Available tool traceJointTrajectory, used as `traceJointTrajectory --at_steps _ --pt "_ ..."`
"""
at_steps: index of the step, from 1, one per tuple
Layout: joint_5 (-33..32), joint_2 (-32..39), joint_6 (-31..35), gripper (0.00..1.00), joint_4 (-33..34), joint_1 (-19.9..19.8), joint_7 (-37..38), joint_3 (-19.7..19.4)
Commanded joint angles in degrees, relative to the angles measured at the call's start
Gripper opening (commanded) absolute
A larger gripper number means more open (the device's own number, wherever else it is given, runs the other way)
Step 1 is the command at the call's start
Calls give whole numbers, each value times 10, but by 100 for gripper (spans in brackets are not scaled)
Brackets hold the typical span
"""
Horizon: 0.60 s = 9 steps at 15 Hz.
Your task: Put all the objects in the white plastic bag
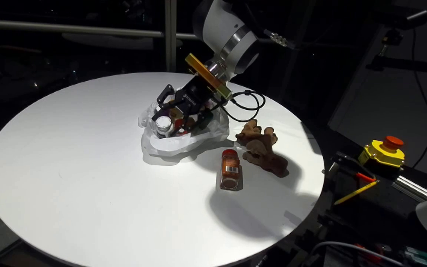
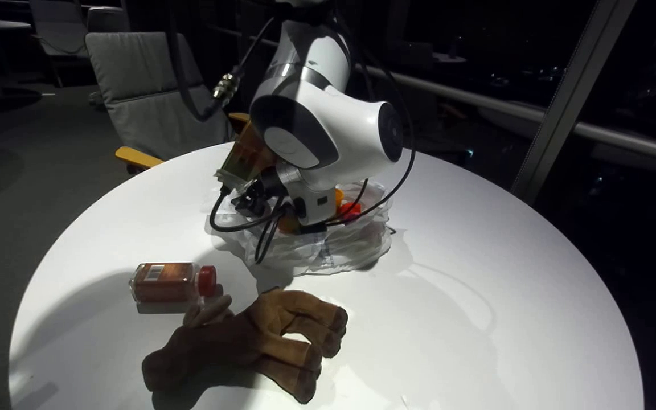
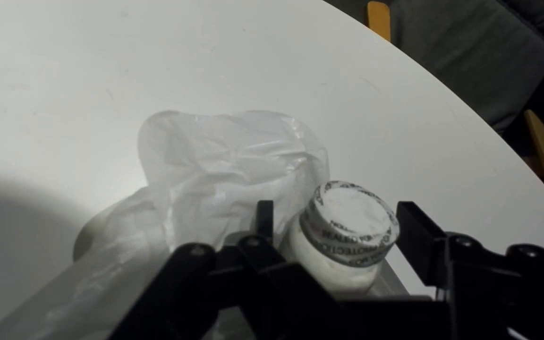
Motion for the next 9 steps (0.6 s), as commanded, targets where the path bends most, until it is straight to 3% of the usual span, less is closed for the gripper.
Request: traceJointTrajectory --at_steps 1,9 --pt "20 -19 21 100 1 1 -2 -7" --pt "104 -32 103 99 12 5 -47 -4"
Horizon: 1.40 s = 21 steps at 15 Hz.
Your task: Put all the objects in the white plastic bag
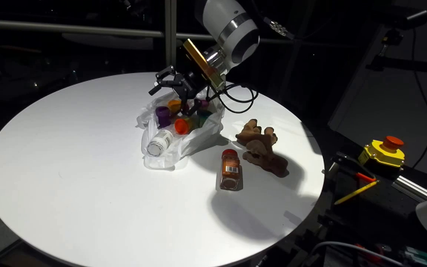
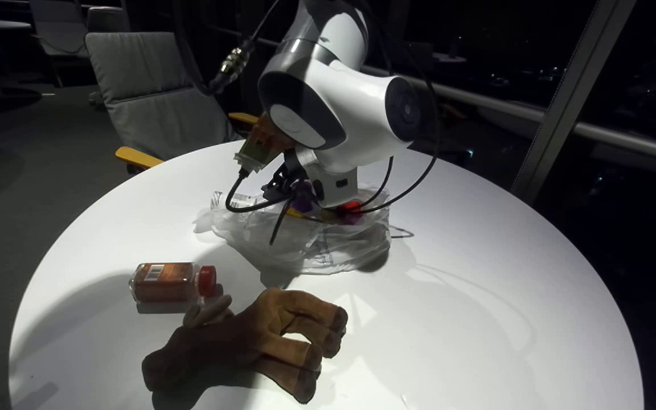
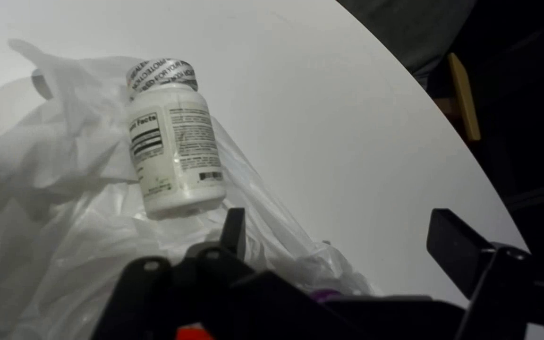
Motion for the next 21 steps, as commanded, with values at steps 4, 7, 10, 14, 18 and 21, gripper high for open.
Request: traceJointTrajectory --at_steps 4,7,10,14,18,21 --pt "-66 -47 115 100 -52 73 17 -13" --pt "-149 -96 184 100 -102 135 75 -8" --pt "-291 -149 215 100 -141 220 197 -44" --pt "-496 -213 153 100 -166 395 361 -191" --pt "-697 -244 29 100 -148 515 477 -303" --pt "-836 -287 -48 100 -175 556 523 -330"
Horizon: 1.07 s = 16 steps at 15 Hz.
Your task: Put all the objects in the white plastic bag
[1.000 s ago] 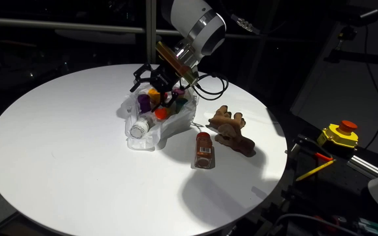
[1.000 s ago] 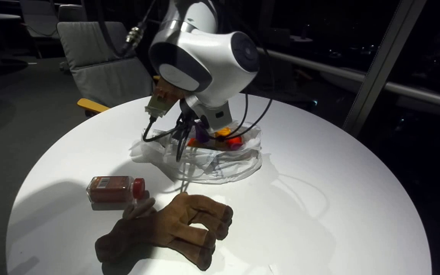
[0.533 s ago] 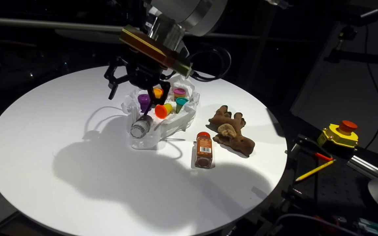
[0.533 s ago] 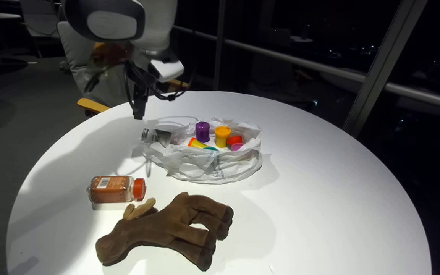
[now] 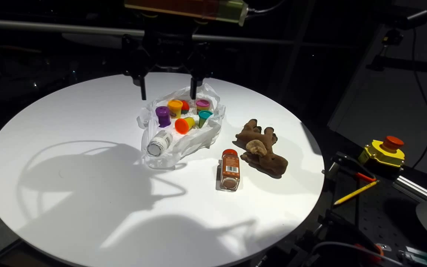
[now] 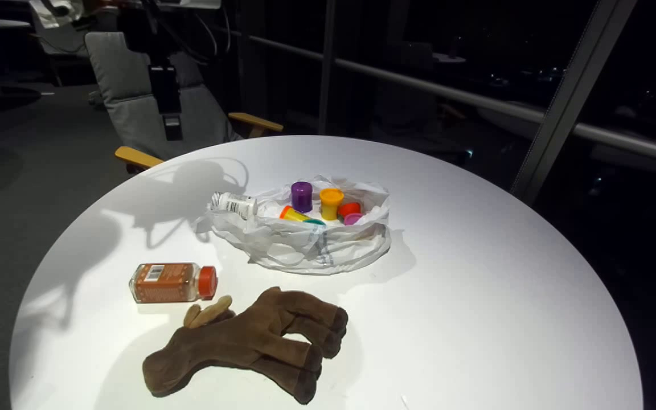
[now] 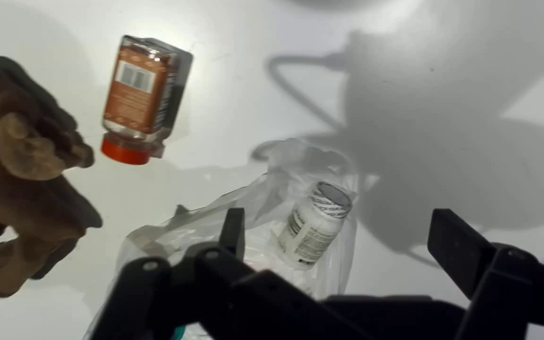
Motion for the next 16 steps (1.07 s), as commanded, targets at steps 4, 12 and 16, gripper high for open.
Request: traceJointTrajectory --at_steps 4,12,16 --pt "-271 -96 -45 100 -115 -46 93 65" --pt "-460 -84 188 100 -278 -231 319 198" --pt "-574 -57 279 100 -305 -236 449 159"
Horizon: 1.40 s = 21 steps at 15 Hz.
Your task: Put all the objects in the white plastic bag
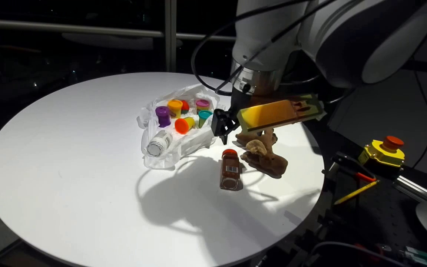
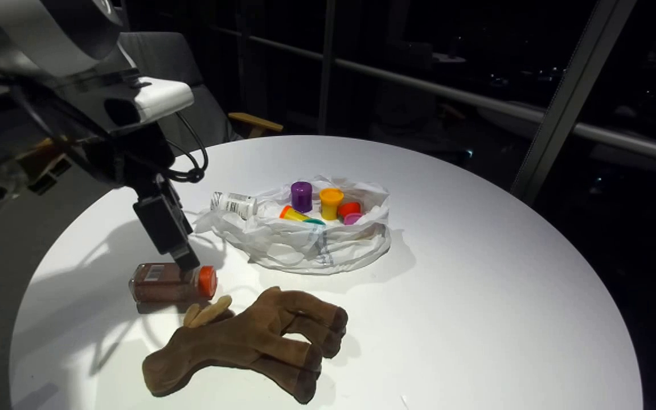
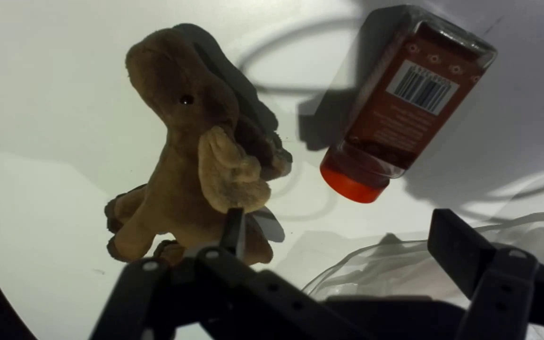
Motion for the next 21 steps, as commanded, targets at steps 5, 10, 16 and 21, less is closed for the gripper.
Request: traceJointTrajectory --at_steps 5,10,16,21 --pt "-106 68 186 100 -12 3 164 -56" --pt "-89 129 275 100 3 1 174 -56" --pt "-85 142 312 50 2 18 173 -61" --pt "-96 64 245 24 -10 59 156 -86"
